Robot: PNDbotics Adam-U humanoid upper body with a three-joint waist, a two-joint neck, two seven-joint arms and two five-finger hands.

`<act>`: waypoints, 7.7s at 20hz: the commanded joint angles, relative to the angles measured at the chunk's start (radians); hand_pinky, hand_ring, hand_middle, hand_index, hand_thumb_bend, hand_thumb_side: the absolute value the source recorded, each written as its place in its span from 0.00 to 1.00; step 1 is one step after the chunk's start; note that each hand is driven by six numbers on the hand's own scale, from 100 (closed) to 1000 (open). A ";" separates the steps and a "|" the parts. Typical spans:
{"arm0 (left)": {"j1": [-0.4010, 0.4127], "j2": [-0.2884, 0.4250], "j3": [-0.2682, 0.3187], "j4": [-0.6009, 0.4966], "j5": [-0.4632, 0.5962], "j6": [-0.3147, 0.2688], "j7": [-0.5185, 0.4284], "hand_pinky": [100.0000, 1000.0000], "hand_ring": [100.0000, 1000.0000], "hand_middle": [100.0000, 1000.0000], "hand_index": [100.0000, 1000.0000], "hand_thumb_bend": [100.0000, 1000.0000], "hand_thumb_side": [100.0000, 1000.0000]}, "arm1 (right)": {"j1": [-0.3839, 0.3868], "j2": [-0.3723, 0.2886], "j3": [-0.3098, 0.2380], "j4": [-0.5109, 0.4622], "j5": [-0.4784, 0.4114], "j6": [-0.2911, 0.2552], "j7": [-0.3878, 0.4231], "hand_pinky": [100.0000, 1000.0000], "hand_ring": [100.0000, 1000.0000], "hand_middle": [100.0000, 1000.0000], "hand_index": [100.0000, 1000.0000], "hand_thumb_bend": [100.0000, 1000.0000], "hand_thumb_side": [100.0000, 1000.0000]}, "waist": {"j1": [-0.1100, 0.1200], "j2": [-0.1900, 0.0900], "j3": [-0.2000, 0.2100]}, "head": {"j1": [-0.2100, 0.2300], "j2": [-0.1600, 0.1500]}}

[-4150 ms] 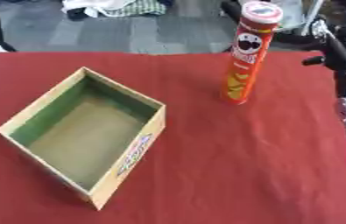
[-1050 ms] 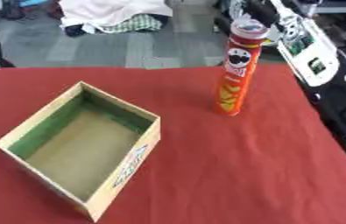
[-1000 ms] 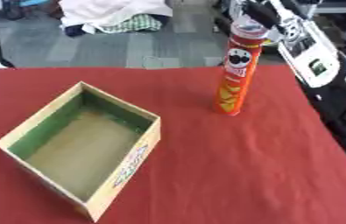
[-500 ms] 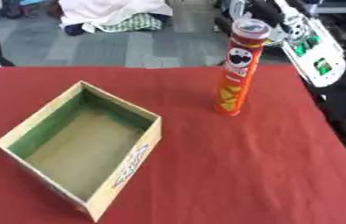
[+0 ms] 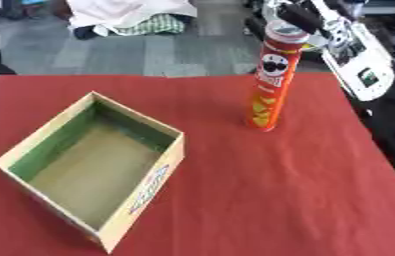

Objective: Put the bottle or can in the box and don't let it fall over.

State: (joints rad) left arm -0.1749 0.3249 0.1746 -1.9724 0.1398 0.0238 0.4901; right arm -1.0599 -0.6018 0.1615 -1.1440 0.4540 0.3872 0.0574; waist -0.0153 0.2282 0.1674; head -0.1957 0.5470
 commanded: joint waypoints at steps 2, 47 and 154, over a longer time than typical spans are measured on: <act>-0.008 0.026 0.005 -0.015 0.001 -0.001 -0.002 0.78 0.81 0.76 0.67 0.57 0.36 | -0.025 -0.015 -0.002 -0.001 0.014 -0.002 0.012 0.81 0.90 0.89 0.84 0.54 0.97 | 0.002 -0.013 0.004 | -0.010 -0.034; -0.014 0.027 0.007 -0.018 0.004 0.001 -0.006 0.78 0.80 0.76 0.67 0.58 0.36 | -0.030 -0.014 0.025 -0.021 0.102 -0.012 0.174 0.84 0.92 0.92 0.85 0.53 0.93 | -0.003 -0.007 0.002 | -0.020 -0.024; -0.012 0.034 0.020 -0.021 0.002 0.004 0.006 0.79 0.81 0.76 0.66 0.60 0.36 | -0.034 -0.027 0.034 -0.157 0.073 0.096 0.032 0.00 0.14 0.00 0.02 0.00 0.00 | -0.002 -0.002 0.000 | -0.037 0.002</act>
State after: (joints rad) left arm -0.1837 0.3254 0.1826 -1.9731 0.1410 0.0271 0.4940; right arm -1.0673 -0.5971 0.2039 -1.2723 0.5319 0.4777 0.0912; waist -0.0209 0.2462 0.1669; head -0.2313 0.5471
